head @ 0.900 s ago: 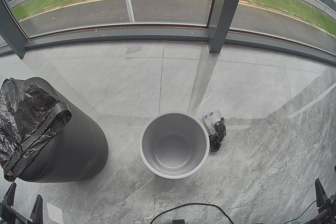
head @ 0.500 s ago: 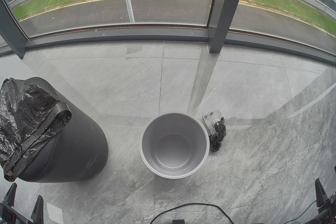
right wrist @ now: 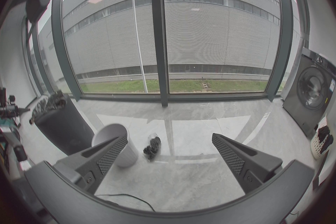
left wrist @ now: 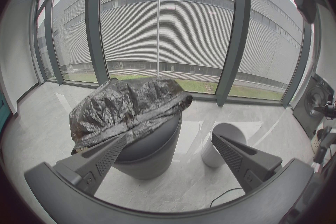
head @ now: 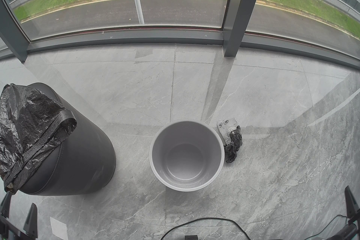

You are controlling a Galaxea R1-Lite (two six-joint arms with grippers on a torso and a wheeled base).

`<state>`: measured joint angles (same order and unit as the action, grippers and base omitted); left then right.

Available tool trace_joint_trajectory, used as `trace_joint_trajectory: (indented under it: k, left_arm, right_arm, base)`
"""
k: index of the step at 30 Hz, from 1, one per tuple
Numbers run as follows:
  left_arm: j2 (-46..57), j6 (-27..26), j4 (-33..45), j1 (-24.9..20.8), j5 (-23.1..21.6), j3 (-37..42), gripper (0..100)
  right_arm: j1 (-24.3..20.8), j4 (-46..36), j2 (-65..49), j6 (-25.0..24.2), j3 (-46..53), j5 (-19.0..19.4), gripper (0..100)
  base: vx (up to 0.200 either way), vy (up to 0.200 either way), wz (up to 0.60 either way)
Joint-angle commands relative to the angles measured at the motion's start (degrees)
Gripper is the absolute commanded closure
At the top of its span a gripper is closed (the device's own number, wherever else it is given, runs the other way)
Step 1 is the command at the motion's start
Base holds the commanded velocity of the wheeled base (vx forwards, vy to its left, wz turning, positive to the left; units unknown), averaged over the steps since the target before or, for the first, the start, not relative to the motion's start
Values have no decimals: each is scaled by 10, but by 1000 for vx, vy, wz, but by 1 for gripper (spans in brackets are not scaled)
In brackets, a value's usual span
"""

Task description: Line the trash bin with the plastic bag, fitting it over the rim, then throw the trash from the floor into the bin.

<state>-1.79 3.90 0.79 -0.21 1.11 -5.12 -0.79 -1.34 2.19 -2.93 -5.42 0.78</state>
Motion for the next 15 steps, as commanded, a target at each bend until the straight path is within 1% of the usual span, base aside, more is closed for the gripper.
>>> trace_joint_trajectory:
  k: [1, 3, 4, 5, 6, 7, 8, 9, 10, 12, 13, 14, 15]
  left_arm:
    - [-164, 36, 69, -6, 1, -249, 0]
    - [-197, 21, 59, -6, 7, -242, 0]
    - [-253, -6, 34, -1, 17, -225, 0]
    - [-283, -27, 9, 4, 28, -215, 0]
    - [-310, -57, -21, 6, 40, -207, 0]
    - [-344, -101, -57, 7, 53, -203, 0]
    - [-366, -129, -78, 5, 60, -200, 0]
    - [-374, -137, -87, 4, 64, -200, 0]
    - [-418, -170, -129, 2, 76, -203, 0]
    - [-444, -191, -146, -9, 73, -206, 0]
    - [-465, -232, -152, -16, 76, -205, 0]
    - [-465, -232, -152, -16, 76, -205, 0]
    - [-467, -255, -150, -16, 78, -198, 0]
  right_arm:
    - [-47, -61, 222, -90, -298, 19, 0]
    - [-54, -31, 251, -84, -291, 19, 0]
    - [-74, 33, 296, -84, -274, 19, 0]
    - [-87, 81, 329, -84, -266, 18, 0]
    - [-97, 133, 363, -83, -259, 16, 0]
    - [-105, 185, 402, -81, -255, 15, 0]
    - [-107, 211, 426, -80, -255, 15, 0]
    - [-108, 219, 436, -80, -255, 14, 0]
    - [-116, 272, 497, -80, -256, 13, 0]
    - [-125, 298, 537, -82, -256, 12, 0]
    - [-138, 321, 573, -86, -256, 3, 0]
    - [-138, 321, 573, -86, -256, 3, 0]
    - [-149, 345, 600, -93, -252, -15, 0]
  base:
    - [0, 0, 0]
    - [0, 0, 0]
    - [0, 0, 0]
    - [0, 0, 0]
    - [0, 0, 0]
    - [0, 0, 0]
    - [0, 0, 0]
    - [0, 0, 0]
    - [0, 0, 0]
    - [0, 0, 0]
    - [0, 0, 0]
    - [0, 0, 0]
    - [0, 0, 0]
